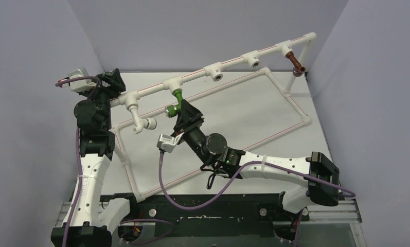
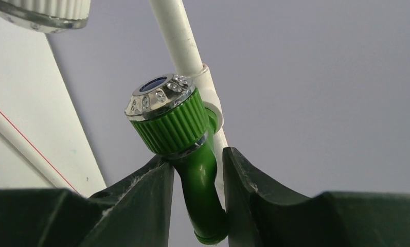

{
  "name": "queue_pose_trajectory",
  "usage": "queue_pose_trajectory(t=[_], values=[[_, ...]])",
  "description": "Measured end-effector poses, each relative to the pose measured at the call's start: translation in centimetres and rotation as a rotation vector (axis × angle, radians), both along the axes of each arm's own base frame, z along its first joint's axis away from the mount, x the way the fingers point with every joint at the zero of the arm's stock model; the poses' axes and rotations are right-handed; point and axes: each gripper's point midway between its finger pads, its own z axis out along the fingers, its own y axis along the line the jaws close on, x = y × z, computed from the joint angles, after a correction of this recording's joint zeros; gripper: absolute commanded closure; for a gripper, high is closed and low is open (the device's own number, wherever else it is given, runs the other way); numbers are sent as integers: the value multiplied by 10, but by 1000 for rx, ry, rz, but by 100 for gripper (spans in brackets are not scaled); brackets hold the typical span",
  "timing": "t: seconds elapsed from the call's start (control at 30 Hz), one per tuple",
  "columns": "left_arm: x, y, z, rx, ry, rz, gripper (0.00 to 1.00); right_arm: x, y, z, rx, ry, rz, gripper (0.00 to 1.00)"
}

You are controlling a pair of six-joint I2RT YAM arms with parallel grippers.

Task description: Install the water faucets

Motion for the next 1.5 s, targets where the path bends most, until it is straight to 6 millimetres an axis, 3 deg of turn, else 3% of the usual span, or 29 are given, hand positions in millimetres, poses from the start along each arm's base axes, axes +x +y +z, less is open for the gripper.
queue_pose_trajectory(t=[0.83,0.87,1.0,1.07,1.5], values=[[-1,11,0,-15,-5,36,34,0,3,-10,612,489,156,100],[-1,11,0,-15,-5,37,34,0,3,-10,616,493,157,94],[-1,11,0,-15,-4,35,34,-2,0,-11,583,492,152,46],[-1,10,0,-16,-4,32,34,-3,0,-9,560,484,157,34],[-1,9,0,-16,-4,29,34,-33,-11,36,445,414,262,6]])
